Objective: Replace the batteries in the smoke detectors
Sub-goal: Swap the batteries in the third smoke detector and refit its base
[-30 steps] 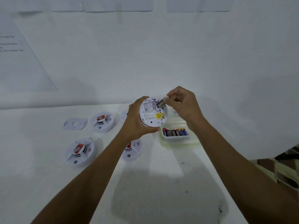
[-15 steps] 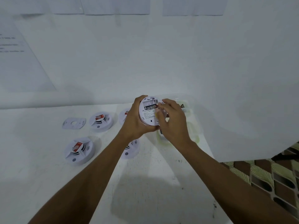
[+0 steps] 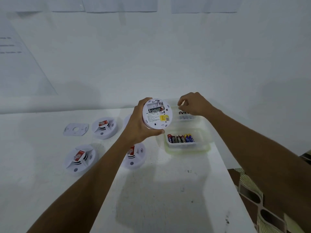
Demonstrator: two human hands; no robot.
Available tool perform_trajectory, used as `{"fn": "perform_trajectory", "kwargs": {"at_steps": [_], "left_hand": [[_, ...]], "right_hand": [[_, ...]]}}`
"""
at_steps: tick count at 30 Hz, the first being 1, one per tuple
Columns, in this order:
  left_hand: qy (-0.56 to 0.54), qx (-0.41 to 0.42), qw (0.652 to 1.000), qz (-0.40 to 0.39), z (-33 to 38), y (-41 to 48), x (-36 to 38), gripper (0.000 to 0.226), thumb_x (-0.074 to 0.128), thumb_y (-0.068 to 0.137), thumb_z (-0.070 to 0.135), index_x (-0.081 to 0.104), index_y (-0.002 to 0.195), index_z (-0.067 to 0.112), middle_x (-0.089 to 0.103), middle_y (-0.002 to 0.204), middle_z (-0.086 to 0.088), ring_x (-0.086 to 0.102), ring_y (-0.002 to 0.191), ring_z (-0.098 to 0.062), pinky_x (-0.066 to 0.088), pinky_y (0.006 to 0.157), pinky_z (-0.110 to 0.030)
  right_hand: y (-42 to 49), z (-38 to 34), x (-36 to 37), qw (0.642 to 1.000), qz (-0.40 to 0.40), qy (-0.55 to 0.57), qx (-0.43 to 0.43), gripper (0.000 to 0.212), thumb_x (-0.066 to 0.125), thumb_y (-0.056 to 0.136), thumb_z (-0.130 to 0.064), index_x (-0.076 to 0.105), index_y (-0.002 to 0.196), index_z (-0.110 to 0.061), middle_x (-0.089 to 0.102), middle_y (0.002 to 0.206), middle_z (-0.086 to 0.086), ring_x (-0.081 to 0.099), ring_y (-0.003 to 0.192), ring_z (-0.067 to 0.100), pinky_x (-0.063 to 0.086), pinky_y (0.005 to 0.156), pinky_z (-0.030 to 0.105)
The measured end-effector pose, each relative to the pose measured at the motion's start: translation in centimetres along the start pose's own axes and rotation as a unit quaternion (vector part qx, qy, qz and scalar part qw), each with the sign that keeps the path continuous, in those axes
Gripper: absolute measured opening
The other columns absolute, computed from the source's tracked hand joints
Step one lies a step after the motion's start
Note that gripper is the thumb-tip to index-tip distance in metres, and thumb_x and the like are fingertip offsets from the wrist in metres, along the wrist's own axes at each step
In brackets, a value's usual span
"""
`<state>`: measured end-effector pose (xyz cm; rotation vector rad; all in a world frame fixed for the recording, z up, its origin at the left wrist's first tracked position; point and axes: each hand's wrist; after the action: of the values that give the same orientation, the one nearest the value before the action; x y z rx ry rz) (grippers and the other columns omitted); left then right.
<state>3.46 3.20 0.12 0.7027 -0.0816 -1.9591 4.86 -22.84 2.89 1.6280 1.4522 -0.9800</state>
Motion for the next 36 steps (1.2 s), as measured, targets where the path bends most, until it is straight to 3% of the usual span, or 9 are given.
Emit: {"fn": "perform_trajectory", "kwargs": {"at_steps": [3,10,15,20,22,25,28,33,36], "left_hand": [[0.011,-0.005,1.0,0.003,-0.3,0.0,-0.5,0.103,0.091,0.052,0.039,0.034,0.137,0.027,0.048,0.134,0.008,0.046,0.126,-0.016,0.047,0.101,-0.044],[0.019,-0.013,1.0,0.009,-0.9,-0.2,-0.9,0.104,0.088,0.05,0.045,0.034,0.137,0.029,0.048,0.133,0.006,0.046,0.126,-0.019,0.046,0.102,-0.046],[0.022,-0.008,1.0,0.01,-1.2,-0.1,-1.0,0.103,0.089,0.049,0.045,0.034,0.136,0.034,0.048,0.132,0.009,0.046,0.125,-0.018,0.047,0.1,-0.046],[0.007,0.003,1.0,0.007,-0.8,0.1,-0.4,0.096,0.092,0.051,0.034,0.035,0.128,0.046,0.051,0.126,0.016,0.049,0.12,-0.008,0.048,0.1,-0.032],[-0.003,0.015,1.0,0.002,-0.2,0.1,0.0,0.095,0.092,0.051,0.027,0.035,0.125,0.045,0.052,0.122,0.02,0.051,0.116,-0.001,0.046,0.095,-0.018],[-0.015,0.03,0.999,-0.01,0.3,0.2,0.8,0.096,0.094,0.051,0.016,0.037,0.125,0.039,0.052,0.12,0.02,0.054,0.111,0.003,0.043,0.089,-0.009],[-0.016,0.037,0.999,-0.009,0.9,-0.2,1.3,0.093,0.092,0.051,0.019,0.038,0.127,0.028,0.05,0.119,0.02,0.052,0.108,0.01,0.04,0.088,-0.005],[0.001,0.046,0.999,0.002,2.3,-1.0,1.1,0.075,0.088,0.053,0.018,0.041,0.105,0.045,0.055,0.1,0.02,0.057,0.092,0.01,0.046,0.075,-0.008],[0.001,0.044,0.999,0.006,2.2,-1.6,1.1,0.082,0.092,0.054,0.011,0.041,0.109,0.045,0.056,0.104,0.021,0.057,0.097,0.01,0.045,0.079,-0.007]], "right_hand": [[2.1,0.5,1.1,0.995,-0.037,-0.093,0.024,0.007,0.076,0.079,-0.024,0.07,0.082,-0.024,0.07,0.097,-0.002,0.063,0.078,0.016,0.049,0.071,0.028],[4.1,-0.7,3.3,0.992,-0.054,-0.096,0.064,0.015,0.078,0.078,-0.015,0.076,0.092,-0.01,0.073,0.096,0.003,0.067,0.089,0.022,0.051,0.075,0.028],[2.7,-2.1,1.0,0.995,0.008,0.091,0.046,0.022,0.076,0.079,-0.016,0.075,0.1,-0.021,0.074,0.093,0.005,0.065,0.075,0.015,0.045,0.058,0.018],[-2.8,-6.0,-2.6,0.936,0.086,0.336,-0.068,0.016,0.073,0.083,-0.009,0.066,0.097,-0.014,0.071,0.08,0.0,0.064,0.069,0.012,0.046,0.062,0.023],[-4.6,-7.3,-2.7,0.939,0.073,0.316,-0.113,0.017,0.073,0.081,-0.005,0.063,0.094,-0.011,0.069,0.083,-0.002,0.065,0.069,0.013,0.049,0.062,0.02],[-6.1,-8.1,-1.9,0.956,0.08,0.233,-0.162,0.018,0.071,0.081,-0.002,0.062,0.091,-0.013,0.067,0.086,-0.002,0.069,0.071,0.015,0.054,0.065,0.026],[-6.9,-8.7,-0.9,0.95,0.098,0.22,-0.197,0.016,0.068,0.081,0.001,0.062,0.091,-0.011,0.066,0.087,0.001,0.07,0.074,0.014,0.057,0.068,0.031],[-7.6,-9.4,0.3,0.951,0.092,0.155,-0.25,0.012,0.07,0.084,-0.012,0.069,0.096,-0.014,0.07,0.09,-0.002,0.068,0.077,0.008,0.057,0.074,0.033],[-8.1,-9.9,0.8,0.947,0.1,0.136,-0.272,0.017,0.069,0.087,-0.024,0.073,0.101,-0.018,0.072,0.094,-0.003,0.067,0.083,0.009,0.055,0.078,0.035]]}}
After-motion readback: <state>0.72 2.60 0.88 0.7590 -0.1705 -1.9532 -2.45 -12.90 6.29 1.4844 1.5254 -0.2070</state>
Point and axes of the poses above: each hand's wrist, its own y-axis towards the middle knuckle, its own x-axis out of the palm, z = x × y
